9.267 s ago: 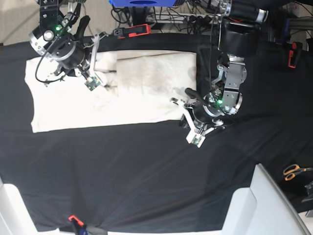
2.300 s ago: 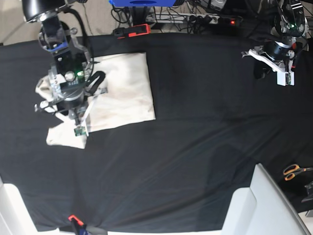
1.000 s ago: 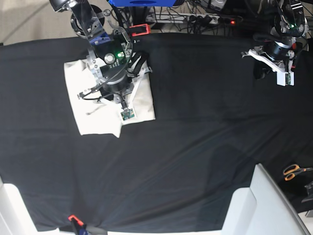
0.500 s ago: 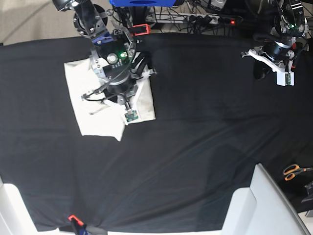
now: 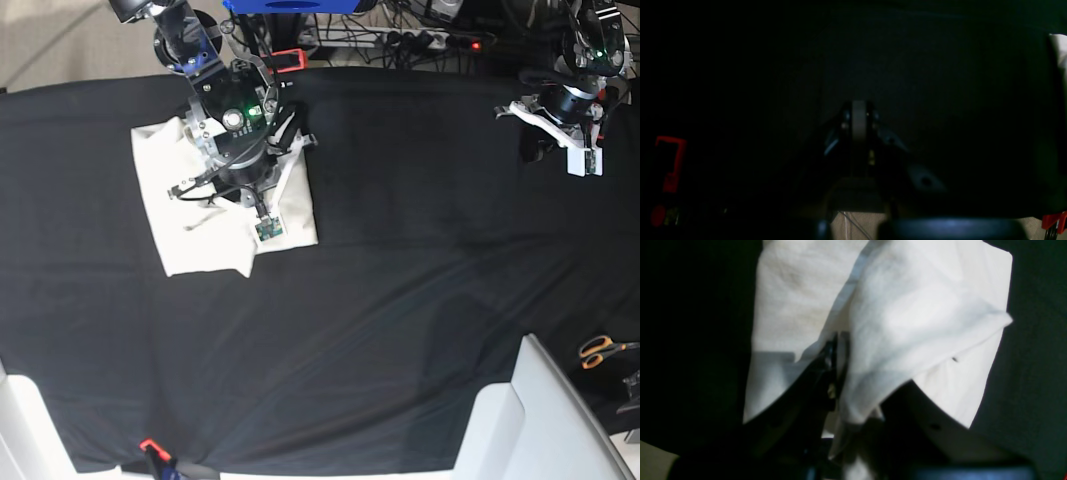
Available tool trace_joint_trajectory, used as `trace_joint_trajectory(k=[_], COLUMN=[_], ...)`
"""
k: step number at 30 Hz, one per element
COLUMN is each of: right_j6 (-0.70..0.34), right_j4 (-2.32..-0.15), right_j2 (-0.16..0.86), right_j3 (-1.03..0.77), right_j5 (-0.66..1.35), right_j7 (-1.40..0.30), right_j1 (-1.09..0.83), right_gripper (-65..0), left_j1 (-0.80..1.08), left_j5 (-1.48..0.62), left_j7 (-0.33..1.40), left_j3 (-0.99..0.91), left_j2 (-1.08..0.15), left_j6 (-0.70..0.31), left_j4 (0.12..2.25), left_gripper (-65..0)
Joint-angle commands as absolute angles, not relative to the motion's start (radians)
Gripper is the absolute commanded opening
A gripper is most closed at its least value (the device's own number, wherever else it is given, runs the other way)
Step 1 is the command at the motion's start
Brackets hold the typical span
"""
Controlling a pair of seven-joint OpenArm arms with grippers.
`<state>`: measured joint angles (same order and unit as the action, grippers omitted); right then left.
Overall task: Fold the T-shirt properly
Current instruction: 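Press and smooth the folded bundle with the right gripper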
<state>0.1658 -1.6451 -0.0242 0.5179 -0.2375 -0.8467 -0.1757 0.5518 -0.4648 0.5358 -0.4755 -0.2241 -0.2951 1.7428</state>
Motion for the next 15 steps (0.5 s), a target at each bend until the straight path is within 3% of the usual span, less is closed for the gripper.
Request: trace_joint_trajectory(k=[1,10,12,15], right_j6=[0.166,0.168,0.168,0.168], right_j4=[-1.661,-1.661,-1.664,-1.672], right_j2=[-0.033,-0.035,-0.035,-0.035], right_j3=[0.544,0.573,0.573,0.575], right_j5=[-0.242,-0.243,-0.243,-0.243], right_j7=[-0.832,-0.832,-0.832,-0.832], right_j1=[-0.166,-0.166,-0.166,-0.171], right_gripper=[-64.5,-63.8,-57.6,-35.4], left_j1=[0.555,0.555,0.555,0.555], left_j5=[-0.473,-0.473,-0.473,-0.473], left_j7=[0.516,0.516,0.516,0.516], left_j3=[-0.483,-0.483,-0.483,-0.483], left_j2=[-0.236,-0.236,-0.236,-0.236], left_j6=[-0.300,-0.300,-0.300,-0.300], left_j4=[1.756,1.755,1.755,1.755], left_gripper=[-65.0,-65.0,-65.0,-65.0])
